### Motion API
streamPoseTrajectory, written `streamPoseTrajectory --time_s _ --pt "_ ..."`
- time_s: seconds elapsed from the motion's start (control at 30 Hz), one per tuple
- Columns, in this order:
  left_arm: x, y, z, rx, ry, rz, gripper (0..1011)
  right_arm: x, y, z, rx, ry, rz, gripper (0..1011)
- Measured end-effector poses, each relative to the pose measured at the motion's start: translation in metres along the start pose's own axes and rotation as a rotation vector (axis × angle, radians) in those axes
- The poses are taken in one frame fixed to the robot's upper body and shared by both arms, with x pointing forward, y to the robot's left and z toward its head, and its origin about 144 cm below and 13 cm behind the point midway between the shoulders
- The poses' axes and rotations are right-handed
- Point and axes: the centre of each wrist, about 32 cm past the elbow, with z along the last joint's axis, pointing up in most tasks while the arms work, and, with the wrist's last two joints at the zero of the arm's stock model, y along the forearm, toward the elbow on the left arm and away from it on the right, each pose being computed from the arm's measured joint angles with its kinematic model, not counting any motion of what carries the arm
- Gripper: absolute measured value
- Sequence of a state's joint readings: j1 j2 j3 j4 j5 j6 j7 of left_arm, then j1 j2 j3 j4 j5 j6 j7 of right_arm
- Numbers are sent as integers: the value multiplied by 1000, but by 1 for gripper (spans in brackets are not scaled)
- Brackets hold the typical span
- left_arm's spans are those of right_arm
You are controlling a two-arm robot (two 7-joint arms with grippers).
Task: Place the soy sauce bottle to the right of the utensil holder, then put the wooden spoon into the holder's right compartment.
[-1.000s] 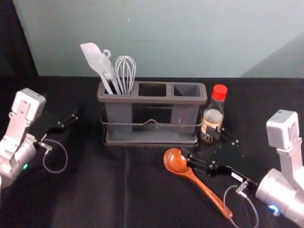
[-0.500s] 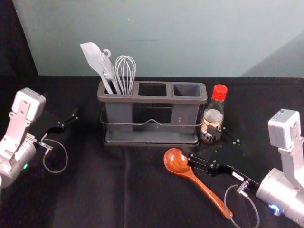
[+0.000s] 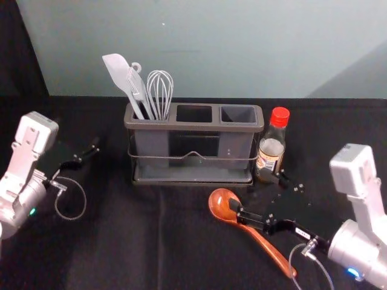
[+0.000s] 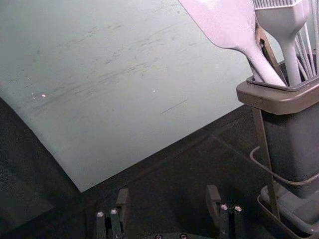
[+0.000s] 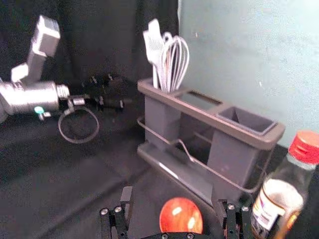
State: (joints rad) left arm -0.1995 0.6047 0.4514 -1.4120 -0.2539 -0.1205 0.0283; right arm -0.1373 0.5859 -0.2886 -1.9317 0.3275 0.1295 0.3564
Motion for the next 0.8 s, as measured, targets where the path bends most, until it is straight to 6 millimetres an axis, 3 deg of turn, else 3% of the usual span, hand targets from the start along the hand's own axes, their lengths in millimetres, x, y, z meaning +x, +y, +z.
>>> streamPoseTrajectory --time_s 0.23,0.47,0.8 --pt "0 0 0 0 0 0 1000 -11 1 32 -194 -46 -56 1002" --pt "0 0 0 0 0 0 1000 -17 16 58 -383 -66 -118 1002" --pt "0 0 0 0 0 0 1000 -10 62 75 -564 -24 -137 1002"
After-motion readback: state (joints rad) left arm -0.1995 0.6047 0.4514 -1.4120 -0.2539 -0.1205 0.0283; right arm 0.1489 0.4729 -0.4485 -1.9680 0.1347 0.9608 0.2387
